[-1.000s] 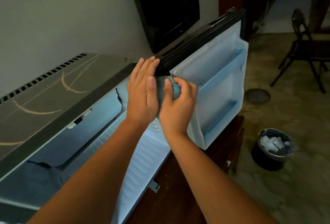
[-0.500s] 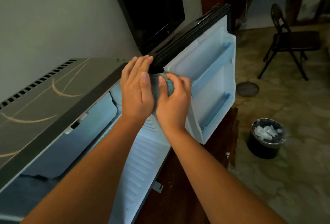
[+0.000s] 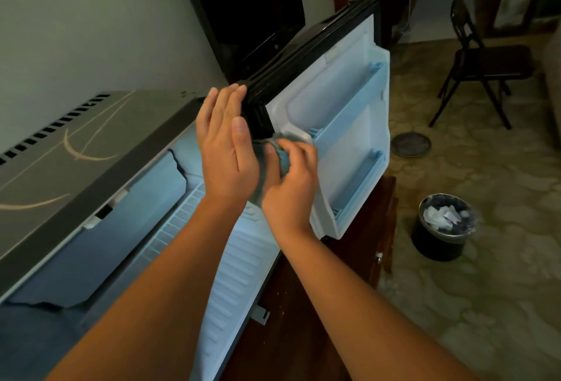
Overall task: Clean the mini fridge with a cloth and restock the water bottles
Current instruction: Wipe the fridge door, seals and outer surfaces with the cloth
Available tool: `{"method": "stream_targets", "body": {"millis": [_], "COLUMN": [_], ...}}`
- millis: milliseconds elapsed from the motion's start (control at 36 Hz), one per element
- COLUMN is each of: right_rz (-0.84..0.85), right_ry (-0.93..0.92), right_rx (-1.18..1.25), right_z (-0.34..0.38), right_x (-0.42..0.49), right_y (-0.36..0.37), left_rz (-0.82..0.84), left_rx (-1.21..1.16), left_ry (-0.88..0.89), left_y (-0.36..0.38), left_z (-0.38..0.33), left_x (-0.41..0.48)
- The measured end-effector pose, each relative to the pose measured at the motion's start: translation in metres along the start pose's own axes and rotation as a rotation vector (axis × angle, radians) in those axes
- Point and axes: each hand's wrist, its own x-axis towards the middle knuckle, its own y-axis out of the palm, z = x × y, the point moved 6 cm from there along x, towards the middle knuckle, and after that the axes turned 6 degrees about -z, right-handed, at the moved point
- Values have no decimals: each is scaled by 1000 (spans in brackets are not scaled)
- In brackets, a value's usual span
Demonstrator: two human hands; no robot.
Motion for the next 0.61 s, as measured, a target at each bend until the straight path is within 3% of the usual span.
{"method": "stream_targets", "body": {"millis": [306,472,611], "right_rz": [145,222,202], "right_ry": [122,133,218], "right_rx": [-131,-147,-42], "right_z": [-59,-63,-76], "right_x": [-22,-20,-30], "right_y": [-27,-33,-36], "left_rz": [11,56,182], "left_rx": [65,-171,-229], "left_ry": [54,-484,-678], "left_y": [12,31,52], "left_z": [3,23,40], "left_x": [-20,-74,-78]}}
